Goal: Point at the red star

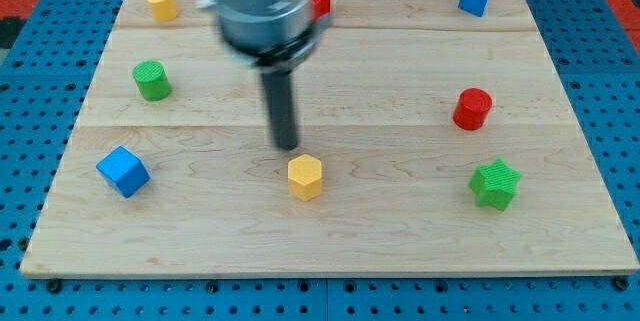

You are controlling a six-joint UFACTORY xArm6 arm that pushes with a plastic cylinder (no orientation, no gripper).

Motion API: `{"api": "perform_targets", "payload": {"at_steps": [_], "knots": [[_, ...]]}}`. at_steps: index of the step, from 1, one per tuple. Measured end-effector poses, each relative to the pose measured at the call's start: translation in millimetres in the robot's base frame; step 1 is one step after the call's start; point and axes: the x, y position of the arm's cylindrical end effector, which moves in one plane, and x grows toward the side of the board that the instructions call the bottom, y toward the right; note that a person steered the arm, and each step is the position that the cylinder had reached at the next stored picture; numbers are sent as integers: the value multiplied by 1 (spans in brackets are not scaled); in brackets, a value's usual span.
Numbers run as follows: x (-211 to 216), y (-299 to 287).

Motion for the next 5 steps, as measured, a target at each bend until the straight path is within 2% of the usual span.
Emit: {"api": "perform_targets", "payload": {"at_steps": [1, 2, 3, 4, 5], "knots": [[-94, 7], [-190, 54], [-252, 47], [-243, 0], [-198, -34]]}}
